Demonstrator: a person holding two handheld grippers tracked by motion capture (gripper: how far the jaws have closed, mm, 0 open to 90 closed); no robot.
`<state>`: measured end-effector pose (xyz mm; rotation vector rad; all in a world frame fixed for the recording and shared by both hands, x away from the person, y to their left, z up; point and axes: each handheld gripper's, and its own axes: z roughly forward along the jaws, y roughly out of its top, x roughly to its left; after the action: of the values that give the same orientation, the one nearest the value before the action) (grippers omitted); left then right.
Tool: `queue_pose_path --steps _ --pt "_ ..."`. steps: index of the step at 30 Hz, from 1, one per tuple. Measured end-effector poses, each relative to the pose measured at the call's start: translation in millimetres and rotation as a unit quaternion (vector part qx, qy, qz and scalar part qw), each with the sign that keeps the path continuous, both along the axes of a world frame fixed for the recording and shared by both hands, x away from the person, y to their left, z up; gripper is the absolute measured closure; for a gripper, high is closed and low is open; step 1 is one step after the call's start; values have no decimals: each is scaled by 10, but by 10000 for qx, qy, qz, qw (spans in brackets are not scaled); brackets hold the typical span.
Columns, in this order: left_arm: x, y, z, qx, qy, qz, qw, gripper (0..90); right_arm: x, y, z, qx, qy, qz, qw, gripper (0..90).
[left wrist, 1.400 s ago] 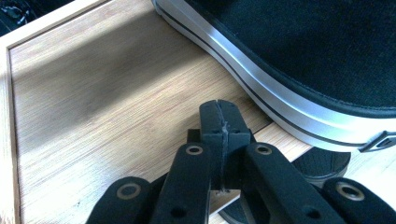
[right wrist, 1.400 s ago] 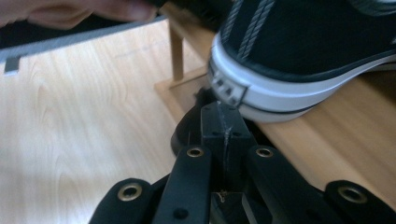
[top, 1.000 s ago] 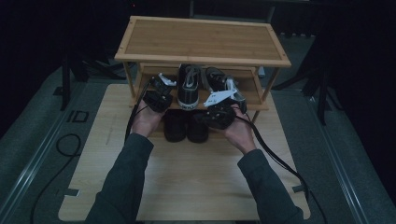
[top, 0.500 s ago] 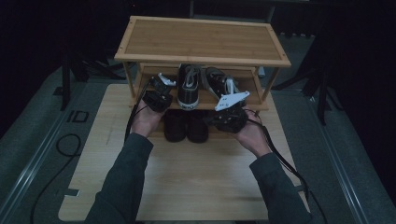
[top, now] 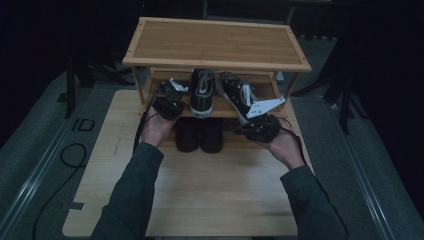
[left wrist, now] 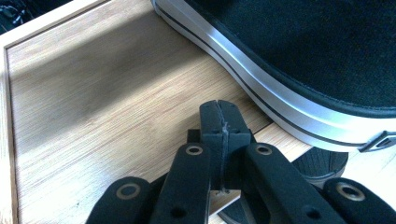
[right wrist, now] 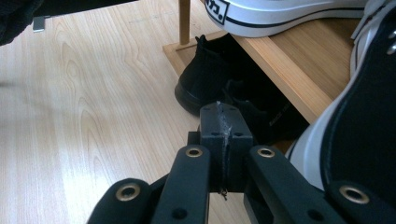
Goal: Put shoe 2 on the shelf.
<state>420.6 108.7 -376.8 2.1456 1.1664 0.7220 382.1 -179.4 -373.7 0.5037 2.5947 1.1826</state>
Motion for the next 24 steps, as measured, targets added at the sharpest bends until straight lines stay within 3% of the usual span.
queue_pose_path --steps 12,24 --pt "-2 -1 -2 -6 -5 12 10000 900 -35 -174 59 8 -2 1 10000 893" --pt "-2 2 -2 -16 -3 11 10000 900 -44 -442 48 89 17 -245 9997 892"
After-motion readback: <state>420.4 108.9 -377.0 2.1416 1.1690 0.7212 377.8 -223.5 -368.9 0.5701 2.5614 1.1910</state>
